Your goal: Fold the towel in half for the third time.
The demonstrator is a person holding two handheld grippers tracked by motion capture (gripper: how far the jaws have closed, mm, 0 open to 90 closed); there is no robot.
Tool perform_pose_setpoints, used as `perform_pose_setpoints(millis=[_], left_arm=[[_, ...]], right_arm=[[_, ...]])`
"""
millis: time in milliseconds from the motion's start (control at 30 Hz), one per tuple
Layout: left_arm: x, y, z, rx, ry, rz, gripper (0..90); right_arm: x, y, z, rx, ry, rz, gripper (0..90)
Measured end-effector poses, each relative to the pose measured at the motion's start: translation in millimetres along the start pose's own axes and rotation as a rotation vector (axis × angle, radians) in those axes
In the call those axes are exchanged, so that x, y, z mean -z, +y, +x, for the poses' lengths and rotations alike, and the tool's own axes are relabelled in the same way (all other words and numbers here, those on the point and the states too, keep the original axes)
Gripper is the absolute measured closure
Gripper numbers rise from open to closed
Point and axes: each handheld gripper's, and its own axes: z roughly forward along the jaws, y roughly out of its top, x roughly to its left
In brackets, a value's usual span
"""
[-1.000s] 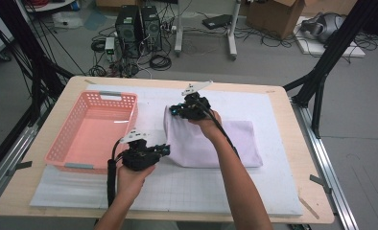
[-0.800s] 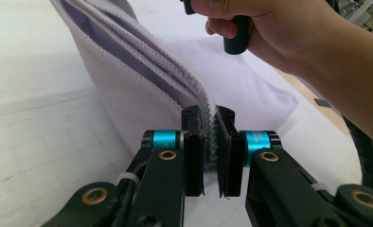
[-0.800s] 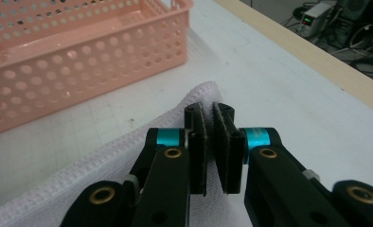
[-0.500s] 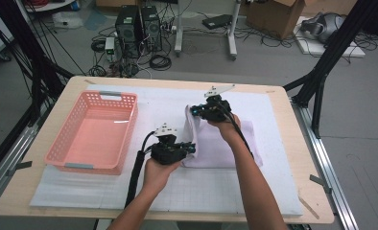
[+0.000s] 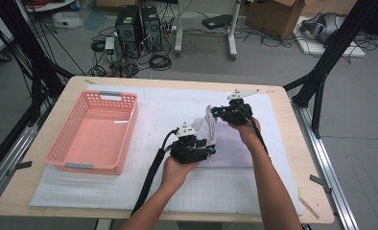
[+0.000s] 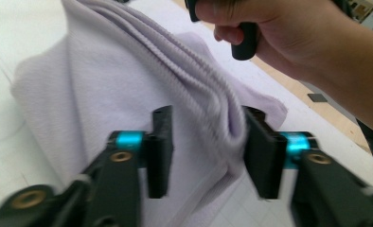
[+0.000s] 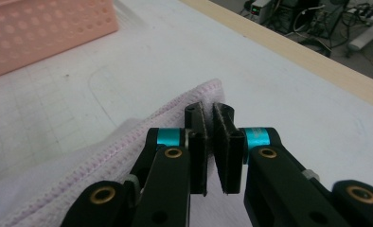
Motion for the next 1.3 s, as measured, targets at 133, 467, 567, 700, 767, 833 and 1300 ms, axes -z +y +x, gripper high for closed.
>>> perform_pose_setpoints(millis=[133,467,567,700,767,833,1300], left_arm=[[11.6,1.1,2.2,-0.046,0.009,-0.027,41.8],[29.2,-15.2,27.2,-0.034,0.082,-0.013,41.0],[31.3,-19.2,31.0,-0.03,0.083,-0.015,40.6],[35.3,-24.9,37.2,-0.027,0.091,-0.02,39.7],[38.5,-26.1,41.1,-0.021,0.087,-0.045,39.4],[40.9,-27.3,44.5,-0.02,0.081,-0.059,39.2],[61.6,-47.7,57.2,-0.035,0.087,-0.074,37.6]], right_arm=[[9.3,-12.4,-11.4,-0.018,-0.03,-0.003,85.0],[39.6,-40.5,-33.3,-0.079,-0.11,0.003,85.3],[43.6,-45.2,-35.0,-0.083,-0.137,0.016,85.4],[48.6,-54.6,-37.0,-0.099,-0.176,0.044,85.3],[52.1,-59.3,-37.6,-0.112,-0.198,0.044,82.2],[58.9,-62.9,-37.7,-0.158,-0.211,0.029,68.5],[108.2,-104.1,24.3,-0.242,-0.163,0.02,42.9]])
